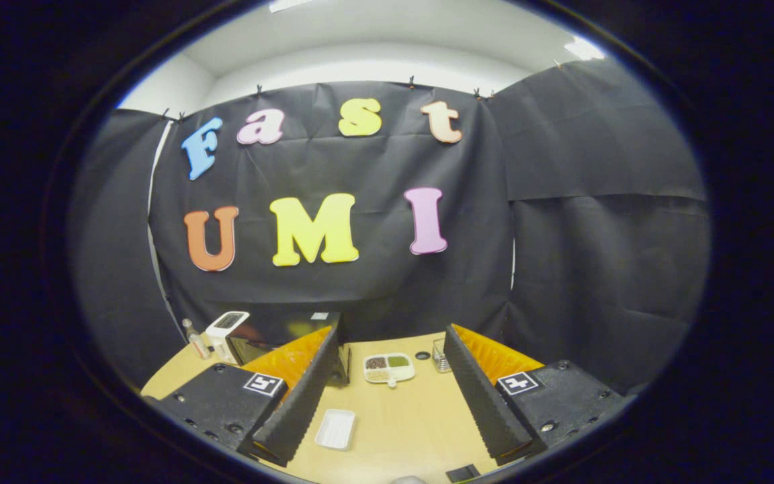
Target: Open the toaster oven, put the food inside, and close the toaster oven door.
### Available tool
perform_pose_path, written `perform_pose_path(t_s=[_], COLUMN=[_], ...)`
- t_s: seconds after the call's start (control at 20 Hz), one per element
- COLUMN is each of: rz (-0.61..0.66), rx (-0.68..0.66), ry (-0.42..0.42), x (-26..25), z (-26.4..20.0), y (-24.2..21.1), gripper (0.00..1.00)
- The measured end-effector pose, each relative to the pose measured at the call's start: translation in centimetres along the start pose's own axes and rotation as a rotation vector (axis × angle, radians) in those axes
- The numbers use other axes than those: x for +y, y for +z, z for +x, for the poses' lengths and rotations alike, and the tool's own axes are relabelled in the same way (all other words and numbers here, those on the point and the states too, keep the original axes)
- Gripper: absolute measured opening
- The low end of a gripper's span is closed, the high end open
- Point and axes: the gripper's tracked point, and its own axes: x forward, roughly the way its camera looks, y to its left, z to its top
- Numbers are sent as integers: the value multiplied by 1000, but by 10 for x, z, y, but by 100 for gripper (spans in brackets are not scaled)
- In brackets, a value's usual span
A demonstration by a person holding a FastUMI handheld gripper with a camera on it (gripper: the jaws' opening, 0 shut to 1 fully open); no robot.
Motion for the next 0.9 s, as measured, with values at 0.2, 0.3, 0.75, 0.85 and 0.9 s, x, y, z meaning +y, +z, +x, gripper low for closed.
perform_pose_path(t_s=[0.2,0.3,0.75,0.85,0.9], rz=[-15,-2,10,-2,-7], rx=[-22,-9,-12,-24,-28], ry=[18,25,25,28,29], x=[-32,-42,-57,-55,-54], z=[-15,-17,-16,-17,-17], y=[-3,-8,-8,-4,-3], gripper=[100,100,100,100,100])
